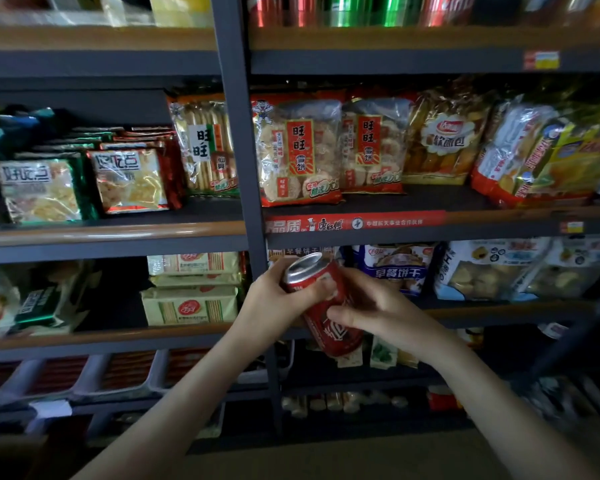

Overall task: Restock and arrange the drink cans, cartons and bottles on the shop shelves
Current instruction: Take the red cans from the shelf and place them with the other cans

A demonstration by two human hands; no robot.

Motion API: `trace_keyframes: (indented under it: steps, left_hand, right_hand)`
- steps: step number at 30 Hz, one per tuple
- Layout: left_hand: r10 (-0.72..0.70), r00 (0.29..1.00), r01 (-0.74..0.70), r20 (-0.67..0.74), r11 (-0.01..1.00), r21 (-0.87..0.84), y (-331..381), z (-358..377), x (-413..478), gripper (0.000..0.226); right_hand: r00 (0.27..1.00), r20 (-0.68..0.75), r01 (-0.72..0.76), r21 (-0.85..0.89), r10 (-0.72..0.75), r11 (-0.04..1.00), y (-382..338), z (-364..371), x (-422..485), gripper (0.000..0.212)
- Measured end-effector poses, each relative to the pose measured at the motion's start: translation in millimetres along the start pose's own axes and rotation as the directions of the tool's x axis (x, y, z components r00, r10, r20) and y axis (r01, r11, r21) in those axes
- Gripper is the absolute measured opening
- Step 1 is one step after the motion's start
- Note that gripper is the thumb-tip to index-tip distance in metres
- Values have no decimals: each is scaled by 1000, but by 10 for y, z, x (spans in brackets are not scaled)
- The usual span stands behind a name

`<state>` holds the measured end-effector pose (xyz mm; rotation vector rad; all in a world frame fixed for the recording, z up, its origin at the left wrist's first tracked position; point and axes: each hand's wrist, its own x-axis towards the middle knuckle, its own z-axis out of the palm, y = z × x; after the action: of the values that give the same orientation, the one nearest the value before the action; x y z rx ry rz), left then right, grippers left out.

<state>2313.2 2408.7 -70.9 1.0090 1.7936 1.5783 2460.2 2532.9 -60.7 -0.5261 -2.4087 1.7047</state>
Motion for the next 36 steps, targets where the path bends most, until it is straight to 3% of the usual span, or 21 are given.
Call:
trace_keyframes:
  steps: [2, 6, 9, 12, 16, 19, 23, 27, 33, 36]
  left_hand:
    - [-61, 998, 61, 2, 997, -46, 17, -66, -48, 73]
    - [-124, 991, 129, 50, 986, -104, -1, -247, -195, 73]
    - [-105, 979, 125, 176, 987, -104, -42, -399, -305, 75]
    - [-63, 970, 71, 236, 997, -25, -46, -494, -351, 79]
    - [-42, 965, 40, 257, 999, 12, 54, -546, -220, 73]
    - [29, 964, -55, 266, 994, 90, 213, -507, -20, 70]
    - [173, 938, -233, 300, 956, 178, 585, -391, 284, 75]
    - [344, 859, -438, 380, 878, 195, 1036, -166, 557, 80]
    - [544, 735, -674, 404, 651, 349, 1631, 280, 1055, 71]
    - [648, 691, -713, 321, 535, 454, 1825, 485, 1400, 64]
  right_hand:
    - [999, 13, -36, 68, 35, 997, -41, 70, 67, 59]
    - [989, 49, -150, 285, 142, 947, -138, 232, 151, 43]
    - [944, 98, -311, 586, 315, 748, -171, 348, 202, 46]
    - [901, 144, -365, 763, 410, 533, -245, 429, 213, 44]
    - [898, 189, -349, 856, 396, 382, -336, 429, 272, 59]
    - [928, 159, -272, 906, 336, 325, -454, 274, 296, 64]
    - [973, 74, -148, 929, 219, 341, -661, -82, 232, 62]
    - [986, -122, 50, 872, 118, 487, -918, -562, 127, 58]
    - [916, -397, 343, 703, -56, 623, -1212, -1473, -10, 48]
    - [836, -509, 470, 472, -206, 746, -1315, -2013, -19, 51]
